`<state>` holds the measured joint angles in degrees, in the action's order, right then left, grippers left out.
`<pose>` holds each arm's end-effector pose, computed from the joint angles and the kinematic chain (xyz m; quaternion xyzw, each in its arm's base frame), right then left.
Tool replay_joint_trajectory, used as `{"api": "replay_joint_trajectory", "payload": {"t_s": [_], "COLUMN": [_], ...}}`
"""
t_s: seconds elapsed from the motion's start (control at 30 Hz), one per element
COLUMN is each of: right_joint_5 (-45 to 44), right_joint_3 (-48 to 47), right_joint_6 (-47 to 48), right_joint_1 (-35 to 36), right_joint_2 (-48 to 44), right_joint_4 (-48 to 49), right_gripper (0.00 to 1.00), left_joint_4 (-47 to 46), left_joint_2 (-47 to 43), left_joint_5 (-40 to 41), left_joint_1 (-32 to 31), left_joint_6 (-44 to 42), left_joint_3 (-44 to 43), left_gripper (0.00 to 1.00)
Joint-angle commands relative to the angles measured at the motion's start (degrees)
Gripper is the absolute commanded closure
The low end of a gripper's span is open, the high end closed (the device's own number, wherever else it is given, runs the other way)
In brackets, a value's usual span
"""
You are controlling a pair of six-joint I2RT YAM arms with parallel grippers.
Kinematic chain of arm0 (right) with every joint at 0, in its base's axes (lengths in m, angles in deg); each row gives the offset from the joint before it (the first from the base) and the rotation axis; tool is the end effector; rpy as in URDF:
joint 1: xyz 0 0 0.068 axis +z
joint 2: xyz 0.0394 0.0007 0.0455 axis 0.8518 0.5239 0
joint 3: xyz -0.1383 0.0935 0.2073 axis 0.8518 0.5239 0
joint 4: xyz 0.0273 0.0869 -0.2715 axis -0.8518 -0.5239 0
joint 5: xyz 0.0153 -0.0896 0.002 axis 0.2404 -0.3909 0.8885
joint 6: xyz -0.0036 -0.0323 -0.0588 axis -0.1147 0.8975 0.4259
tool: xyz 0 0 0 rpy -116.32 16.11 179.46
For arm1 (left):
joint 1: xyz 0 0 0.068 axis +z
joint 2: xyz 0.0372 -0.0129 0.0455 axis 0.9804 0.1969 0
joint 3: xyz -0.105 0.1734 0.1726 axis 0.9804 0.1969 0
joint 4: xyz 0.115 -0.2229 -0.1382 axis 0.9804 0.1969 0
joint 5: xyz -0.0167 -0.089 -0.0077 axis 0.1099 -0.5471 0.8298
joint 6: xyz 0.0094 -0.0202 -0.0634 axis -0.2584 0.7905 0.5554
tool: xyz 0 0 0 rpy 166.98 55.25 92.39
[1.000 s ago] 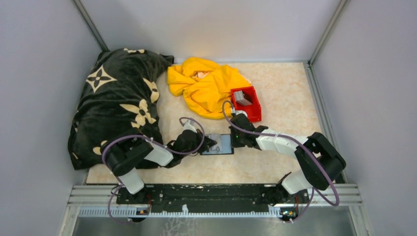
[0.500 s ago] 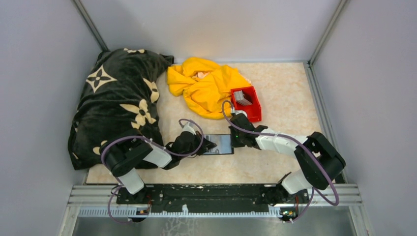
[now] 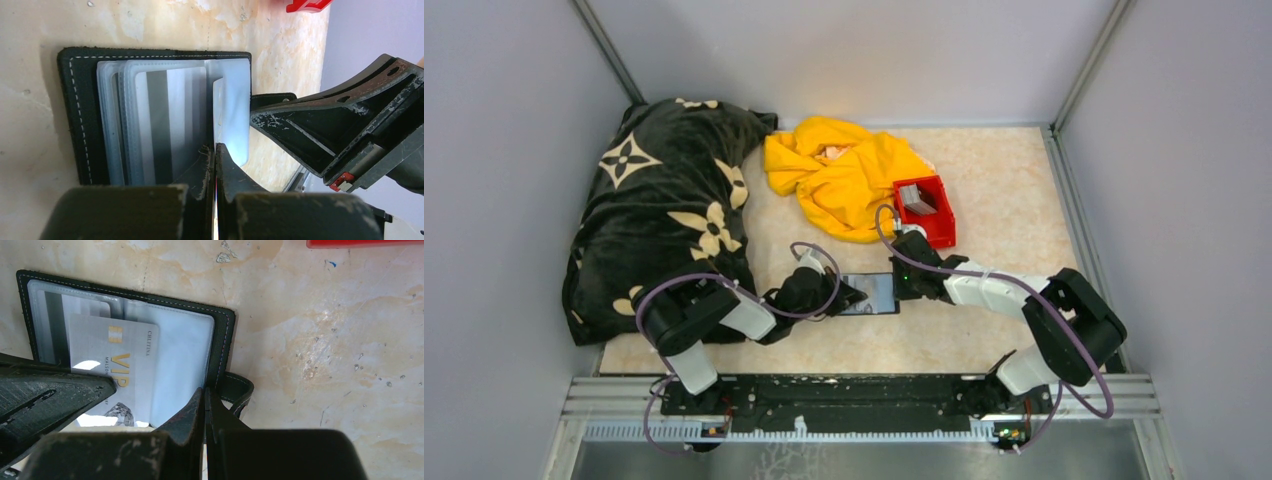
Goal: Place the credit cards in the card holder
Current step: Insert the credit card into the card holder.
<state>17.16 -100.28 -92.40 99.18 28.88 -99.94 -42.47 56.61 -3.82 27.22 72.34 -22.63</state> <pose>0.2277 0.1905 0.1198 -0.0681 0.9528 0.1405 0.2604 0.1866 -0.2311 0.0635 -0.1244 0.8362 -0.4526 0.2838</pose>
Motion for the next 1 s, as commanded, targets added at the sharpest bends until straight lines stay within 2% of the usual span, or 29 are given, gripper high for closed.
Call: {"api": "replay_joint_trajectory", "payload": {"t_s": [0.0,0.43,0.83,0.9,0.97], "right_joint_5": [-1.4,-1.0,-0.78,-0.76,-0.7], "right_joint_3": [-0.24,-0.01,-0.17,-0.28,-0.31], "right_joint_6": [-0.24,-0.24,-0.26,-0.26,-0.27], "right_joint_1": [0.85,0.86,0.89,0.89,0.85], "right_joint_2": [1.58,1.84,1.98,2.1,2.12], "right_joint_4": [1.28,1.47,1.51,1.44,1.43], "right_gripper": [1.0,1.0,1.0,1.0,1.0], "left_joint_4": [2.72,4.45,3.4,3.89,5.84], "left_joint_2": [1.81,1.23,4.6,4.96,4.7], "left_joint_5": [1.23,4.76,0.83,0.15,0.0], "left_joint_1": [-0.39,-0.35,-0.83,-1.19,-1.59], "left_joint_6": [-0.78,-1.13,-0.8,-1.11,-1.32], "left_joint_3": [-0.75,-1.31,-3.37,-3.81,-4.23], "left_gripper": [1.0,1.0,1.0,0.96,0.85]}}
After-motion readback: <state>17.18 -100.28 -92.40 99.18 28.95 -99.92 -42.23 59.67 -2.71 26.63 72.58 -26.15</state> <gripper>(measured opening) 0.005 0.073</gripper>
